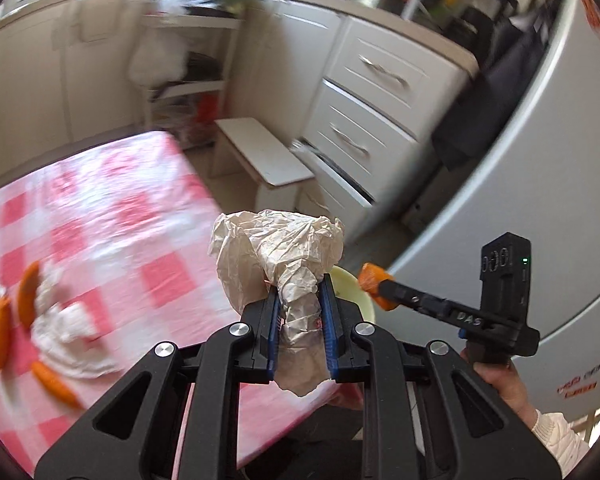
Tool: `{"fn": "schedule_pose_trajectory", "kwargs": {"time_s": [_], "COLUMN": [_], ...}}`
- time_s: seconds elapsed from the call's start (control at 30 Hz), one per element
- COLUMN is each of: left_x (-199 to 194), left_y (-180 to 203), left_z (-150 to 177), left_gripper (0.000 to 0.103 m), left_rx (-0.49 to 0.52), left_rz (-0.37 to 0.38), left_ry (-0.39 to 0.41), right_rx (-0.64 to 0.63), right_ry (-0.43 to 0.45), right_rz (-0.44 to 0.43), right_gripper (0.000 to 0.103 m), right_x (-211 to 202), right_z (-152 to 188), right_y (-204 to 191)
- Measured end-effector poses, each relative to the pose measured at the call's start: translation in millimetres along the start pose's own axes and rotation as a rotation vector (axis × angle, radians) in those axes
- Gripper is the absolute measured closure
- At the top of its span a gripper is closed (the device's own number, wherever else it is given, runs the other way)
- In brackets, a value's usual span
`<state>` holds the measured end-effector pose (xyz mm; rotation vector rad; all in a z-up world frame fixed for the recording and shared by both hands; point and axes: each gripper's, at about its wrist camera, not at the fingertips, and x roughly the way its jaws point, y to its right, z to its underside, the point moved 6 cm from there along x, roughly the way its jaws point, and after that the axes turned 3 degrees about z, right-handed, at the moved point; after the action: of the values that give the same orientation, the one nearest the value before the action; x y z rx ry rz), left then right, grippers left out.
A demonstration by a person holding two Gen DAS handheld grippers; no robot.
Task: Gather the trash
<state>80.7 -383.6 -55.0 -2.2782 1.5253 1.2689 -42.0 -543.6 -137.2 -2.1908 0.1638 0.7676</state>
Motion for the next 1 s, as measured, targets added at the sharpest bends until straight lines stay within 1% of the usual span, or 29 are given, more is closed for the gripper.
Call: {"fn": "schedule_pose_trajectory", "kwargs": {"time_s": [0.1, 0.23, 0.3, 0.33, 0.37, 0.4, 0.43, 0.5, 0.6, 0.63, 0.73, 0.83, 0.9, 0.97, 1.0], "left_x": [42.6, 100.6, 135.3, 147.0, 160.1, 174.8, 184.0, 193.3, 180.9, 172.1, 141.5, 97.4, 69.0, 34.2, 23.4], "left_y": [30.6, 61.7, 75.9, 80.2, 83.6, 84.7, 84.9, 80.5, 66.5, 59.3, 34.3, 0.7, -21.0, -50.4, -62.0], "left_z": [-9.3, -16.3, -17.7, -17.0, -16.0, -15.1, -13.6, -9.8, -6.9, -6.2, -7.0, -4.6, 0.4, 11.8, 15.8], "left_gripper": [0.086, 0.086, 0.085, 0.084, 0.082, 0.079, 0.078, 0.073, 0.062, 0.061, 0.06, 0.057, 0.053, 0.051, 0.051], "left_rx": [0.08, 0.156, 0.182, 0.189, 0.198, 0.208, 0.208, 0.186, 0.162, 0.156, 0.119, 0.062, 0.037, -0.011, -0.028], "left_rz": [0.023, 0.058, 0.079, 0.079, 0.065, 0.037, 0.028, 0.006, -0.011, -0.031, -0.042, -0.067, -0.105, -0.161, -0.184], "left_ry": [-0.066, -0.16, -0.215, -0.235, -0.258, -0.281, -0.299, -0.315, -0.29, -0.277, -0.234, -0.172, -0.133, -0.09, -0.078], "right_rx": [0.046, 0.098, 0.126, 0.148, 0.165, 0.179, 0.184, 0.18, 0.159, 0.157, 0.136, 0.112, 0.089, 0.064, 0.049], "right_ry": [-0.002, -0.026, -0.038, -0.037, -0.033, -0.025, -0.02, -0.013, 0.007, 0.012, 0.035, 0.047, 0.061, 0.078, 0.086], "right_rz": [0.053, 0.104, 0.148, 0.165, 0.176, 0.188, 0.192, 0.197, 0.199, 0.195, 0.166, 0.13, 0.099, 0.069, 0.051], "right_gripper": [0.081, 0.081, 0.075, 0.064, 0.059, 0.056, 0.054, 0.053, 0.05, 0.049, 0.047, 0.046, 0.045, 0.043, 0.042], "right_x": [0.8, 14.6, 22.6, 24.4, 23.7, 22.0, 20.2, 15.7, 7.6, 6.9, 5.4, 7.2, 6.0, 3.6, 2.2], "right_z": [2.6, 6.4, 8.0, 8.4, 9.0, 9.0, 8.5, 7.5, 5.3, 5.2, 0.0, -5.6, -10.0, -12.5, -14.4], "right_y": [35.9, 76.1, 92.7, 100.3, 105.9, 109.5, 111.3, 111.6, 103.2, 101.0, 83.5, 59.7, 37.8, 16.0, 2.4]}}
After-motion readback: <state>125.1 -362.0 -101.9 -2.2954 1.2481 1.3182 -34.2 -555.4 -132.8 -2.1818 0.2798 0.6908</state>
